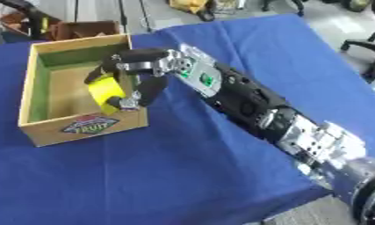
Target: Pick up objects on the table and place them in the box.
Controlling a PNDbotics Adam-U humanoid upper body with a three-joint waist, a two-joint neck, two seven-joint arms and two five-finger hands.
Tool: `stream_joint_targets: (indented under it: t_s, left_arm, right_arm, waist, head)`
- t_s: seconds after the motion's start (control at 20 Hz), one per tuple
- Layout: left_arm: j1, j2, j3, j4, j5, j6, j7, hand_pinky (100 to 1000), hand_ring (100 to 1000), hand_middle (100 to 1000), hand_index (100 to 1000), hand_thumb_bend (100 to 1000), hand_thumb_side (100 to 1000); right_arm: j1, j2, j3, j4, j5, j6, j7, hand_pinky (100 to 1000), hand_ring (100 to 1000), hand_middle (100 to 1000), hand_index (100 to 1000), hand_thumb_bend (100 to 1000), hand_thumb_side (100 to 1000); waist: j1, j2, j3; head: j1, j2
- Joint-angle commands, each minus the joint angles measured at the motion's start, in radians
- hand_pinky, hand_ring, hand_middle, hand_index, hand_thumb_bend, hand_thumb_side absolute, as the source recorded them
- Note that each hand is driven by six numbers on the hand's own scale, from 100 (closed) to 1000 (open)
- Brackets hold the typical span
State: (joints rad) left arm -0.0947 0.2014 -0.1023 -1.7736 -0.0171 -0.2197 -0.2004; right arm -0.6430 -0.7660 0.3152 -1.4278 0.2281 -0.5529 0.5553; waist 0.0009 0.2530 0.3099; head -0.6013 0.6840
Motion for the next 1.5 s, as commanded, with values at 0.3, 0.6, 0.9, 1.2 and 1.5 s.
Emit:
stream_joint_targets:
  t_s: [0.3, 0.6, 0.9, 1.2, 1.5]
  left_arm:
    - [-0.007, 0.012, 0.001, -0.017, 0.002, 0.0, 0.002, 468, 711, 377, 448, 377, 927]
    - [-0.001, 0.011, 0.004, -0.014, 0.0, 0.001, 0.006, 468, 711, 377, 448, 376, 927]
    - [0.005, 0.01, 0.008, -0.011, -0.003, 0.002, 0.01, 468, 712, 377, 448, 377, 925]
    - [0.009, 0.009, 0.012, -0.01, -0.004, 0.002, 0.014, 468, 712, 377, 448, 377, 924]
    - [0.011, 0.01, 0.015, -0.009, -0.007, 0.002, 0.016, 468, 712, 377, 449, 376, 923]
  right_arm:
    - [-0.011, -0.017, -0.015, 0.002, 0.028, -0.013, -0.012, 817, 996, 902, 949, 100, 636]
    - [-0.009, -0.038, -0.033, -0.056, -0.024, -0.001, -0.044, 815, 993, 897, 948, 100, 600]
    - [0.012, -0.075, -0.07, -0.138, -0.114, 0.062, -0.084, 815, 991, 895, 946, 100, 576]
    - [0.043, -0.097, -0.101, -0.152, -0.158, 0.111, -0.108, 815, 995, 894, 943, 100, 587]
    - [0.073, -0.114, -0.129, -0.152, -0.2, 0.144, -0.124, 816, 996, 893, 942, 100, 599]
  waist:
    - [0.0, -0.018, -0.008]
    - [0.001, -0.025, -0.024]
    - [0.0, -0.033, -0.046]
    - [-0.001, -0.038, -0.063]
    - [0.0, -0.042, -0.079]
  head:
    - [0.003, -0.007]
    - [0.02, -0.004]
    - [0.036, 0.001]
    - [0.049, 0.004]
    - [0.062, 0.007]
